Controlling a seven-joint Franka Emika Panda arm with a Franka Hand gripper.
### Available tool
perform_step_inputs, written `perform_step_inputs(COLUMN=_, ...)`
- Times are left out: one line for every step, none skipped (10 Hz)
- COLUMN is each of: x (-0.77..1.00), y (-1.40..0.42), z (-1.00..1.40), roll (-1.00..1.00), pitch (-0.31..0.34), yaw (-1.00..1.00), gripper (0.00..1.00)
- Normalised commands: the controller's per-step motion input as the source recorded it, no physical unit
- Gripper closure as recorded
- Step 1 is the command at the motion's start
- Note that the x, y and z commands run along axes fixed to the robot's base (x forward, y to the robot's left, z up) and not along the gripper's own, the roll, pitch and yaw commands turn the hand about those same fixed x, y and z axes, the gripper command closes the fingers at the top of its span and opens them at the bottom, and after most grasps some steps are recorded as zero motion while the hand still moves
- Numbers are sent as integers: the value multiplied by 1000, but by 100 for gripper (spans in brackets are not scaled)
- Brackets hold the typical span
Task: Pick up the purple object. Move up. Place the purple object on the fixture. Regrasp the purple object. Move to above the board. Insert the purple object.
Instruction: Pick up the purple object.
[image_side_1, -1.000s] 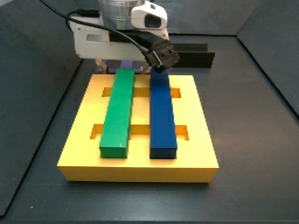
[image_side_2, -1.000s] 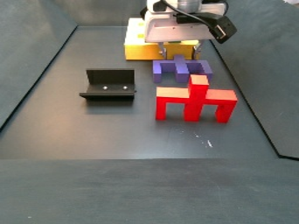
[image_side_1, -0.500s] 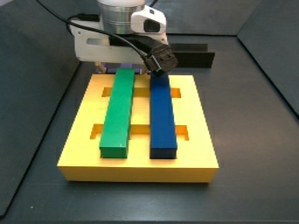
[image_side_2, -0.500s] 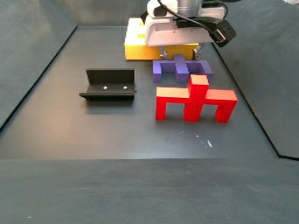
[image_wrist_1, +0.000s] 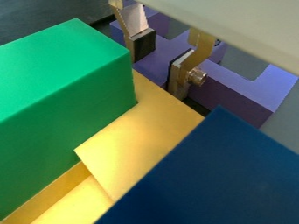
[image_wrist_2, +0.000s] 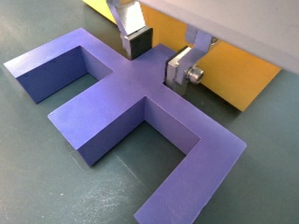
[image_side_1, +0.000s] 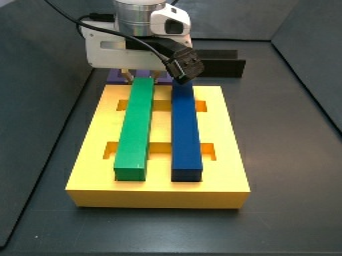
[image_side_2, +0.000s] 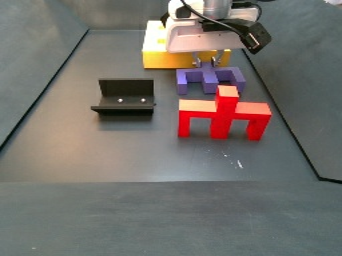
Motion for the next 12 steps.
perform_step_inputs(x=0, y=0, z=0, roll=0, pitch=0, yaw=0, gripper=100)
perform_step_inputs(x=0, y=0, z=0, roll=0, pitch=0, yaw=0, gripper=100)
perform_step_inputs(x=0, y=0, z=0, roll=0, pitch=0, yaw=0, gripper=100)
perform_step_inputs(x=0, y=0, z=0, roll=0, pitch=0, yaw=0, gripper=100)
perform_step_inputs(x=0, y=0, z=0, roll=0, pitch=0, yaw=0, gripper=100)
perform_step_inputs(x=0, y=0, z=0, roll=0, pitch=0, yaw=0, gripper=100)
perform_step_inputs(x=0, y=0, z=0, roll=0, pitch=0, yaw=0, gripper=100)
perform_step_inputs(x=0, y=0, z=0, roll=0, pitch=0, yaw=0, gripper=100)
perform_step_inputs(x=0, y=0, z=0, roll=0, pitch=0, yaw=0, gripper=100)
perform_step_inputs(x=0, y=0, z=0, roll=0, pitch=0, yaw=0, gripper=100)
perform_step_inputs(x=0, y=0, z=0, roll=0, pitch=0, yaw=0, gripper=100)
perform_step_inputs(x=0, y=0, z=0, roll=0, pitch=0, yaw=0, gripper=100)
